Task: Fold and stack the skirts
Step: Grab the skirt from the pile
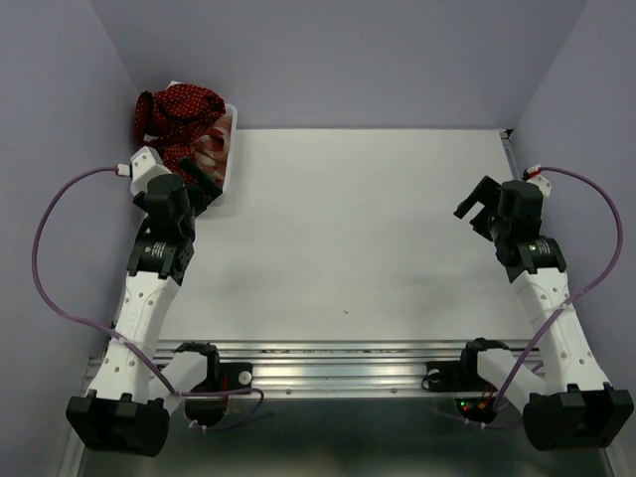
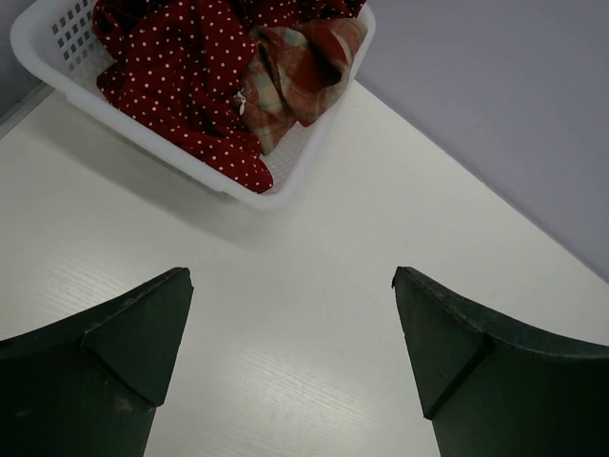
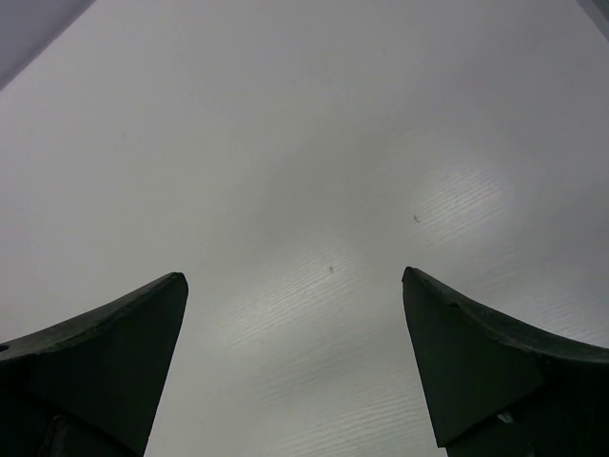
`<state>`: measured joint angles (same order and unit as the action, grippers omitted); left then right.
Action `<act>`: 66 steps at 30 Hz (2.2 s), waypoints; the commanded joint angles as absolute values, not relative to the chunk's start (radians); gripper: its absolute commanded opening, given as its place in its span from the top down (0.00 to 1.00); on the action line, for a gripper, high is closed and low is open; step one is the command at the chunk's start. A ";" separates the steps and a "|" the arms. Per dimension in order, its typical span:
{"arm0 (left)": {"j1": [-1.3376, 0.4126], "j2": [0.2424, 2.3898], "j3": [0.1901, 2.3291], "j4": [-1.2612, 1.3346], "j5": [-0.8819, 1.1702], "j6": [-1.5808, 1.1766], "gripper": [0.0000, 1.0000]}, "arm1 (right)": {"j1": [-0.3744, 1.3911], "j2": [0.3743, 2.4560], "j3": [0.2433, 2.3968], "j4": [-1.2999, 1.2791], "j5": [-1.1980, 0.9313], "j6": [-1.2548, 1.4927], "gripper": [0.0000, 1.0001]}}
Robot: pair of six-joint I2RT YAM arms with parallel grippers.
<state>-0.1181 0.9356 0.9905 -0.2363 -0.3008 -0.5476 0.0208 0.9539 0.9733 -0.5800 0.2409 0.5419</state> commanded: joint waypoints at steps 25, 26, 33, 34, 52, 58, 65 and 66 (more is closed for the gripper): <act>0.135 2.127 2.227 -0.178 0.090 -0.118 0.01 | 0.020 1.121 1.012 -0.403 0.143 0.495 0.00; 0.133 2.155 2.294 -0.181 0.124 -0.109 0.01 | 0.020 1.130 1.012 -0.405 0.141 0.495 0.00; 0.137 2.290 2.352 -0.071 0.178 -0.097 0.01 | 0.020 1.152 1.023 -0.403 0.140 0.506 0.00; 0.137 2.301 2.353 -0.052 0.164 -0.098 0.01 | 0.020 1.154 1.022 -0.403 0.137 0.506 0.00; 0.137 2.502 2.454 0.162 0.032 -0.126 0.01 | 0.020 1.123 0.991 -0.460 0.189 0.531 0.00; 0.135 2.516 2.467 0.218 -0.009 -0.155 0.83 | 0.020 1.132 0.988 -0.479 0.196 0.548 0.00; 0.137 2.393 2.373 0.265 -0.014 -0.158 1.00 | 0.020 1.132 0.986 -0.480 0.189 0.558 0.00; 0.137 2.369 2.359 0.274 -0.005 -0.163 1.00 | 0.020 1.132 0.983 -0.479 0.183 0.558 0.00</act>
<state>0.1322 2.5351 2.3817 0.1688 -0.0120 -0.1585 0.0208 1.1412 0.9844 -0.4870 0.1757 0.5449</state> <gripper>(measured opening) 0.044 0.997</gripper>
